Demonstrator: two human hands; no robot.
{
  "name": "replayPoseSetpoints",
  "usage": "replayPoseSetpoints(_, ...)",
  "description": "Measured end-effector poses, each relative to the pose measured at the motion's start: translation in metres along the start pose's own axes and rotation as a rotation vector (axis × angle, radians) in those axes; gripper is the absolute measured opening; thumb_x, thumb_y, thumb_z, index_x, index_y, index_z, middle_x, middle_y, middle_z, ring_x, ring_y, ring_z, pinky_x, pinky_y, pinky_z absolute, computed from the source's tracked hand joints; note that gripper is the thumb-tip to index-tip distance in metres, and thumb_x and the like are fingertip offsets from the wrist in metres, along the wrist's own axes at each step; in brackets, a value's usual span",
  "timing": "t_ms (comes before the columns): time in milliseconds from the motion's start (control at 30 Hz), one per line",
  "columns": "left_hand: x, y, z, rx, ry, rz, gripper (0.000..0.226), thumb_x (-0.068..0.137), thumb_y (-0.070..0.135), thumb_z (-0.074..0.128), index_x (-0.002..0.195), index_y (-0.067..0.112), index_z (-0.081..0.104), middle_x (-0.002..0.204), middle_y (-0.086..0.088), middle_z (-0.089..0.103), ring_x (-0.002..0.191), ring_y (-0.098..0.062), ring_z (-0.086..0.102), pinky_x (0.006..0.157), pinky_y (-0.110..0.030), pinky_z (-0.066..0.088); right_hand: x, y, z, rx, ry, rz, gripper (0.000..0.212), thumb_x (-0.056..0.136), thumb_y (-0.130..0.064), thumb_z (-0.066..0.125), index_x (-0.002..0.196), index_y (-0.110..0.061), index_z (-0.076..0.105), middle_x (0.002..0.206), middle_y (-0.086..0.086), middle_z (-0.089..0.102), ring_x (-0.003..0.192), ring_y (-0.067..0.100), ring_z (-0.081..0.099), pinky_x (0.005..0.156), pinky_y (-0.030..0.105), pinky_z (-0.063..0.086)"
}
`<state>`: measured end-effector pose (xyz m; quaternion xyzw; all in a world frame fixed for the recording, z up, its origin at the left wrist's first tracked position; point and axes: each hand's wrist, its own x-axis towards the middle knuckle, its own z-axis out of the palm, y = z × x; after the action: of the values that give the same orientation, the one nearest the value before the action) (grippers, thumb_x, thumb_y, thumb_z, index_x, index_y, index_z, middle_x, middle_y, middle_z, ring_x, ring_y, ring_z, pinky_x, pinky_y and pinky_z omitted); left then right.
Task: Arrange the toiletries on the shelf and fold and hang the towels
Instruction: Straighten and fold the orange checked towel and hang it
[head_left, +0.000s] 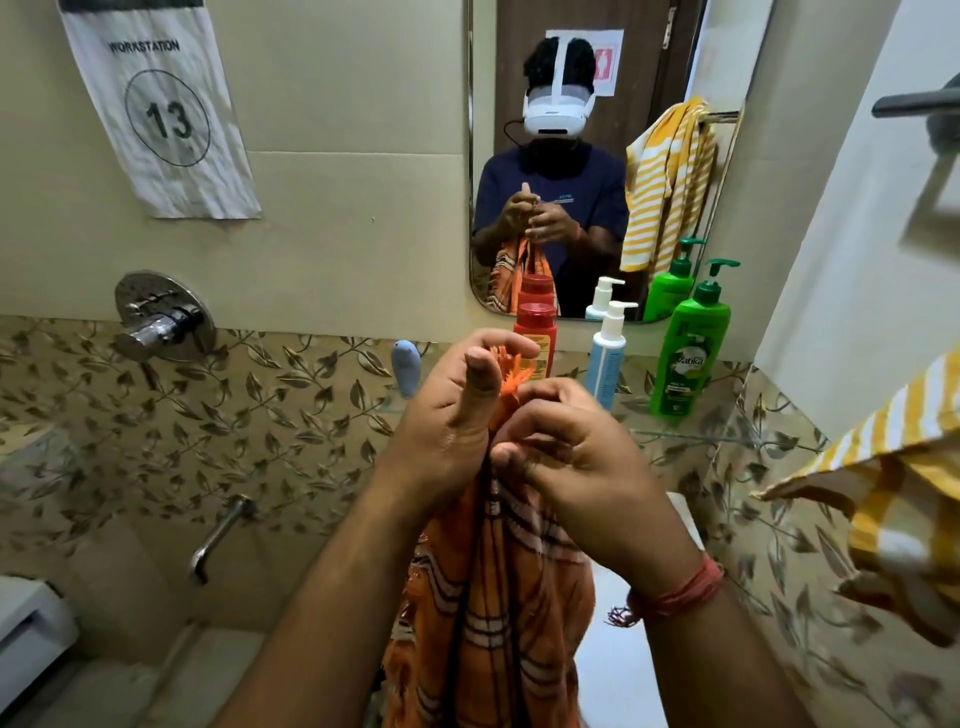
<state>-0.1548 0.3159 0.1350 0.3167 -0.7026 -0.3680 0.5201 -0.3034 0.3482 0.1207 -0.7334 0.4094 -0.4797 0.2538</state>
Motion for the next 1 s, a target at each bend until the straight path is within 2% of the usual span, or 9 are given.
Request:
replayPoseSetpoints(100, -0.001, 0.002, -0.002, -0.004, -0.028, -0.004, 0.059, 0.08, 0.061, 0.032, 0.115, 0.023, 0.061, 0.094, 0.016, 0.068, 0.085, -0.004, 0.068, 0.07, -0.021, 0.054, 0.002, 0.003, 0.002, 0.026, 0.007, 0.05, 0.009, 0.087, -0.017, 0.073, 0.081, -0.024, 0.069, 0.091, -0.01, 0.062, 0.089, 0.01, 0.062, 0.077, 0.027, 0.053)
replayPoseSetpoints(167, -0.003, -0.002, -0.009, 0.009, -0.066, -0.045, 0.056, 0.079, 0.063, 0.048, 0.116, 0.024, 0.061, 0.099, 0.02, 0.069, 0.091, -0.001, 0.068, 0.075, -0.02, 0.055, -0.001, 0.005, -0.001, 0.005, 0.062, 0.055, 0.01, 0.085, -0.02, 0.073, 0.079, -0.024, 0.067, 0.084, -0.01, 0.06, 0.082, 0.01, 0.06, 0.073, 0.026, 0.051)
replayPoseSetpoints(267, -0.005, -0.008, -0.024, 0.025, -0.171, -0.214, 0.036, 0.085, 0.04, 0.07, 0.115, 0.021, 0.065, 0.102, 0.004, 0.074, 0.099, -0.012, 0.071, 0.082, -0.031, 0.058, -0.004, 0.003, -0.005, -0.045, 0.088, 0.051, 0.01, 0.086, -0.015, 0.073, 0.08, -0.021, 0.069, 0.081, -0.009, 0.06, 0.082, 0.009, 0.06, 0.071, 0.021, 0.049)
replayPoseSetpoints(433, -0.009, -0.01, -0.031, -0.016, -0.141, -0.26, 0.007, 0.093, 0.017, 0.066, 0.095, 0.011, 0.068, 0.084, 0.004, 0.073, 0.084, -0.01, 0.07, 0.075, -0.026, 0.053, -0.008, 0.001, -0.006, -0.121, 0.076, 0.028, 0.008, 0.087, -0.017, 0.073, 0.081, -0.022, 0.068, 0.087, -0.009, 0.061, 0.087, 0.008, 0.06, 0.074, 0.023, 0.051)
replayPoseSetpoints(500, -0.009, -0.011, -0.028, -0.053, -0.063, -0.257, 0.008, 0.094, 0.016, 0.064, 0.095, 0.009, 0.069, 0.087, -0.001, 0.074, 0.086, -0.013, 0.071, 0.076, -0.025, 0.054, -0.009, 0.003, -0.004, -0.162, 0.095, 0.012, 0.007, 0.086, -0.021, 0.074, 0.081, -0.023, 0.069, 0.097, -0.012, 0.055, 0.097, 0.005, 0.057, 0.08, 0.019, 0.049)
replayPoseSetpoints(600, -0.012, -0.012, -0.019, -0.061, 0.007, -0.267, 0.013, 0.096, 0.017, 0.062, 0.1, 0.009, 0.071, 0.098, -0.007, 0.076, 0.096, -0.019, 0.072, 0.086, -0.036, 0.057, -0.01, 0.001, -0.005, -0.203, 0.182, -0.101, 0.008, 0.086, -0.028, 0.072, 0.082, -0.021, 0.069, 0.107, -0.011, 0.05, 0.109, 0.012, 0.053, 0.089, 0.022, 0.046)
replayPoseSetpoints(733, -0.015, -0.011, -0.008, -0.01, 0.01, -0.255, 0.013, 0.097, 0.022, 0.062, 0.102, 0.017, 0.073, 0.1, -0.001, 0.076, 0.099, -0.016, 0.072, 0.094, -0.045, 0.056, -0.011, -0.009, -0.003, -0.037, 0.196, -0.256, 0.004, 0.091, -0.018, 0.064, 0.087, -0.016, 0.065, 0.087, -0.008, 0.061, 0.082, 0.011, 0.061, 0.07, 0.02, 0.048)
replayPoseSetpoints(900, -0.019, -0.014, 0.002, -0.061, -0.056, -0.236, 0.018, 0.094, 0.025, 0.061, 0.104, 0.014, 0.073, 0.102, -0.007, 0.075, 0.101, -0.022, 0.071, 0.092, -0.047, 0.058, -0.007, -0.001, 0.007, -0.141, 0.363, -0.168, 0.012, 0.087, -0.006, 0.072, 0.089, -0.015, 0.064, 0.083, -0.005, 0.063, 0.079, 0.009, 0.063, 0.066, 0.029, 0.055)
replayPoseSetpoints(1000, -0.022, -0.016, 0.002, -0.123, -0.06, -0.233, 0.021, 0.093, 0.022, 0.061, 0.106, 0.011, 0.073, 0.106, -0.007, 0.076, 0.105, -0.021, 0.071, 0.095, -0.042, 0.056, -0.008, 0.004, 0.011, -0.183, 0.476, -0.125, 0.029, 0.083, -0.008, 0.076, 0.09, -0.024, 0.053, 0.078, -0.01, 0.057, 0.07, 0.006, 0.058, 0.059, 0.018, 0.05)
